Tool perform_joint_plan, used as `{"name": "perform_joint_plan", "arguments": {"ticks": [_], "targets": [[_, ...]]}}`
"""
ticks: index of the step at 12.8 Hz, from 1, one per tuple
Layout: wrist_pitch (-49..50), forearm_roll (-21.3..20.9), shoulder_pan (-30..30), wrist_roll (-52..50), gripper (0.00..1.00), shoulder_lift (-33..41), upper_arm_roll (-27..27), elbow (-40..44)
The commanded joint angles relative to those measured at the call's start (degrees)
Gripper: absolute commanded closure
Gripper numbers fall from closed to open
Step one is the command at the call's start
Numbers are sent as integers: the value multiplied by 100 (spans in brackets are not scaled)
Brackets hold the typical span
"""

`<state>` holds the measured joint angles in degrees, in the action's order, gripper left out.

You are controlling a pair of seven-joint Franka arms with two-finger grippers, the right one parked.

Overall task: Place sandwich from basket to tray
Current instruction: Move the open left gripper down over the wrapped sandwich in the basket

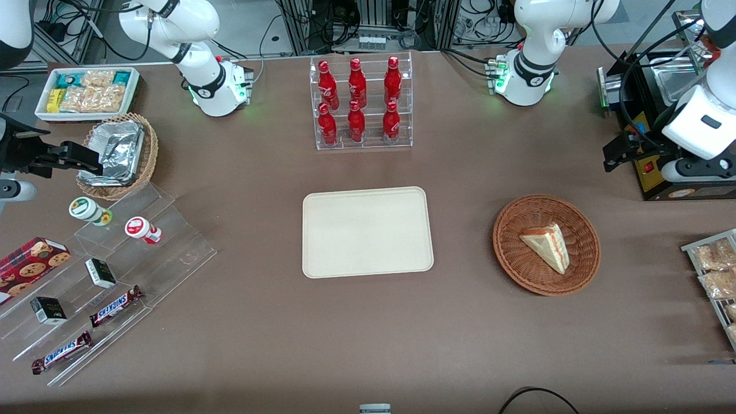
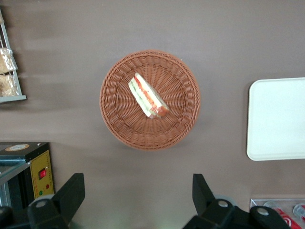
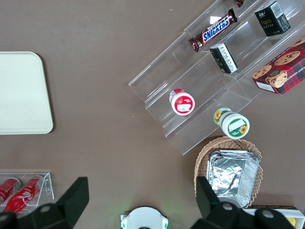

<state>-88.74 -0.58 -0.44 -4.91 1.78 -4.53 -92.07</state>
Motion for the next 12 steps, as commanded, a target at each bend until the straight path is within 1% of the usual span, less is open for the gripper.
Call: {"name": "perform_joint_plan", "arguments": {"ticks": [1,4,5,6,9,10,12], "targets": [[233,85,88,252,0,112,-39,58],[138,-12,97,202,0,-1,-39,5],[7,-21,97,166,0,-141,-39,-91],[-247,-38,97,149,0,-177,-30,-266],[-1388,-47,115,-62,0,-186,-21,-1170],[-1688,-47,202,-202,0,-195,-21,-1373],[-1971,-47,211,-588,0,-300,-30,-1541]]}}
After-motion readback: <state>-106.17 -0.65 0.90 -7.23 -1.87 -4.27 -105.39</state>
